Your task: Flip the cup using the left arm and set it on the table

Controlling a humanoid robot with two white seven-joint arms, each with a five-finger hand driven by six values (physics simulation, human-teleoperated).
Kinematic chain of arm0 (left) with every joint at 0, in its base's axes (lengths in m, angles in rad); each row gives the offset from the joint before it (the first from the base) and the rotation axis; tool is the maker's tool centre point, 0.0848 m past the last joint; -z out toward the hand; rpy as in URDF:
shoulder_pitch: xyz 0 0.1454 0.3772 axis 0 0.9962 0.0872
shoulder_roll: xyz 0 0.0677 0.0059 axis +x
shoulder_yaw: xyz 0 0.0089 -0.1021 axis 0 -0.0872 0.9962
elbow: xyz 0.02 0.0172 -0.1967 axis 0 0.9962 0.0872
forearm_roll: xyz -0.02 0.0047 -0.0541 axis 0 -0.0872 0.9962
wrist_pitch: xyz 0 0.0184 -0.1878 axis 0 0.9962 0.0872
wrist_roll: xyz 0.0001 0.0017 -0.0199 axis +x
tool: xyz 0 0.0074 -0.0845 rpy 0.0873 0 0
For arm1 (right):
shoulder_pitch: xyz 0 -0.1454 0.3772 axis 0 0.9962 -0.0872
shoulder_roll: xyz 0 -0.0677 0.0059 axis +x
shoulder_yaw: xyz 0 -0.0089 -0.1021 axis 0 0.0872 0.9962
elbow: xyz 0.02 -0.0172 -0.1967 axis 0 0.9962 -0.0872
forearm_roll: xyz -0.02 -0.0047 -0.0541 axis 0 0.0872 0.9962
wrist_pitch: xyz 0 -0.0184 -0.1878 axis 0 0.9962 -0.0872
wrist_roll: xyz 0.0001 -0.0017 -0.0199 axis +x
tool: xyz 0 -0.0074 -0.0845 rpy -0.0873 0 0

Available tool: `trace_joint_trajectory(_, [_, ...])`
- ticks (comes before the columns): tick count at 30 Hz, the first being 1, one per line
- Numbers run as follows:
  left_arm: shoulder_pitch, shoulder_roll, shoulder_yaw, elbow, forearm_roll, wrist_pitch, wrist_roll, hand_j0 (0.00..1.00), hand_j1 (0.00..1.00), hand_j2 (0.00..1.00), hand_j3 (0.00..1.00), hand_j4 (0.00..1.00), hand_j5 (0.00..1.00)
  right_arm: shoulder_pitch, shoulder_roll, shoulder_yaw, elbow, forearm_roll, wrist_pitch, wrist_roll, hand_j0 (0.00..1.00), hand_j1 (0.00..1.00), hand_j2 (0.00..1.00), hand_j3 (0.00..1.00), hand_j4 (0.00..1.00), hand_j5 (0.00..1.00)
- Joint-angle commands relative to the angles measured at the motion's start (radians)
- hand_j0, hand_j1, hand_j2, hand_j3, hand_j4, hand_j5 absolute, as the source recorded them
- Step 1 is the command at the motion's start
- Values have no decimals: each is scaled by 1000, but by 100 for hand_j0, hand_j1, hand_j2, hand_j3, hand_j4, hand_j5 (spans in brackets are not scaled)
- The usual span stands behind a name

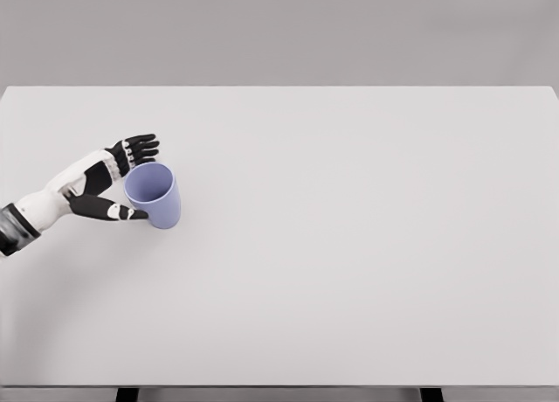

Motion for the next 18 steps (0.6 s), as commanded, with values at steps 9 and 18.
trace_joint_trajectory(9, [26, 74, 23, -10, 21, -54, 0, 100, 100, 100, 100, 100, 100, 0, 0, -1, 0, 0, 1, 0, 100, 100, 100, 100, 100, 100])
trace_joint_trajectory(18, [37, 163, 23, -10, 9, -202, 0, 100, 100, 100, 100, 100, 100, 0, 0, -1, 0, 0, 1, 0, 100, 100, 100, 100, 100, 100])
